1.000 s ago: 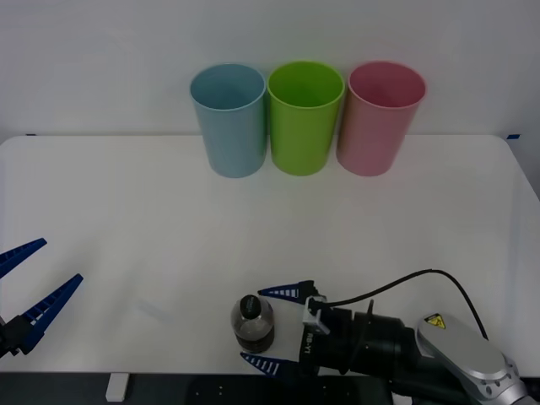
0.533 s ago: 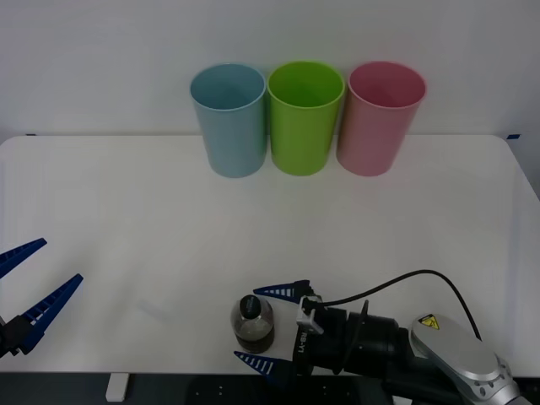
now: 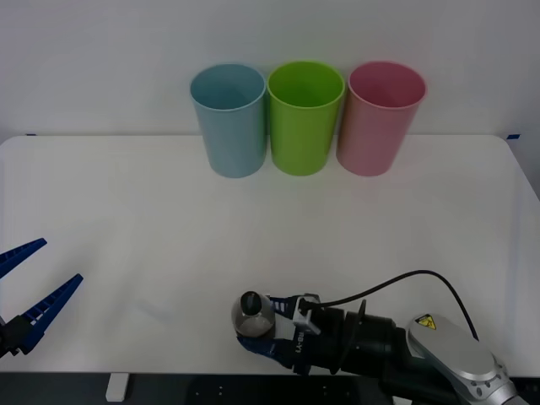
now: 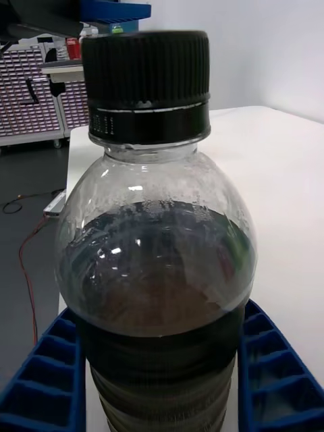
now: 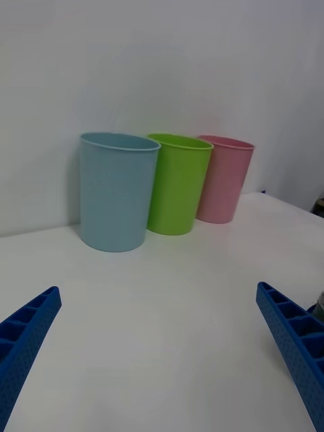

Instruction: Grasp the object on the table and drop it into the matching bin: aluminum can to the light blue bin, PET bottle to the pink bin.

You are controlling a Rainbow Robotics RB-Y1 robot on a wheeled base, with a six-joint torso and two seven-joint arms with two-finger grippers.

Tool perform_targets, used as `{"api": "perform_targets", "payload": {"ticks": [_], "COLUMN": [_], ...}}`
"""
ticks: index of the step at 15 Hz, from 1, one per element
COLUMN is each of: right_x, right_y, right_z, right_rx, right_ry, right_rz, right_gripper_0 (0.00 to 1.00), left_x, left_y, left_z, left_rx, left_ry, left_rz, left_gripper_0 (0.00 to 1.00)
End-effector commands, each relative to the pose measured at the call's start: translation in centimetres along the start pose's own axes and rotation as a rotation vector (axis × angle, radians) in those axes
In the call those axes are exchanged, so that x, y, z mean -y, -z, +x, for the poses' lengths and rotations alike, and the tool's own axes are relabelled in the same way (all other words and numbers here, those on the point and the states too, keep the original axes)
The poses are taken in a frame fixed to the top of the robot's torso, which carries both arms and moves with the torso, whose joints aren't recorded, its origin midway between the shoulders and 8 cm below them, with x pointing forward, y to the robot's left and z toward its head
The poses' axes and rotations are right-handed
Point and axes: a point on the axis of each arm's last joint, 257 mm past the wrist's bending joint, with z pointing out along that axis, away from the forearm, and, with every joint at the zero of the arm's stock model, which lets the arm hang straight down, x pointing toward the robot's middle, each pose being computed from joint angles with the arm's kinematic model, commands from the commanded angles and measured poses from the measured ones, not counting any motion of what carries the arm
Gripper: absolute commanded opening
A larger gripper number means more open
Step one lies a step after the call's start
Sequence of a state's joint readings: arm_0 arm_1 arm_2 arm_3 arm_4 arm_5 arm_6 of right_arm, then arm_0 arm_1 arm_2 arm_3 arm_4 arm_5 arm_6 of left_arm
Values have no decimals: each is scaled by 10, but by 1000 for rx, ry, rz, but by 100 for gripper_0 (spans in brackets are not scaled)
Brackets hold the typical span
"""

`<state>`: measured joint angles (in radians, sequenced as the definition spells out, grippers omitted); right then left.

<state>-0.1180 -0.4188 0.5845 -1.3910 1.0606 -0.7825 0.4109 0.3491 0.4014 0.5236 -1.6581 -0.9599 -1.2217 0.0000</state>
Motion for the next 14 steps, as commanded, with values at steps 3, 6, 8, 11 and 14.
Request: {"api": "perform_targets", "payload": {"ticks": [3,6,8,11,14], "right_x": [2,9,16,34,53], "right_y": [-1,0,2,8,15], "right_z": [-2,-6,-10,-22,-31], "right_rx": [4,15,29,49,62], "right_ry": [-4,-6,-17,-27,-55], "right_rz": [4,24,49,110,166], "right_gripper_0": [0,0,0,0,0], "left_x": [0,0,0,0,0], "left_y": [0,0,0,0,0], "left_z": [0,0,0,0,0], "left_rx": [0,0,0,0,0], "left_ry": [0,0,0,0,0], "left_rz": [0,0,0,0,0], "left_gripper_0": [100,100,100,100,100]}}
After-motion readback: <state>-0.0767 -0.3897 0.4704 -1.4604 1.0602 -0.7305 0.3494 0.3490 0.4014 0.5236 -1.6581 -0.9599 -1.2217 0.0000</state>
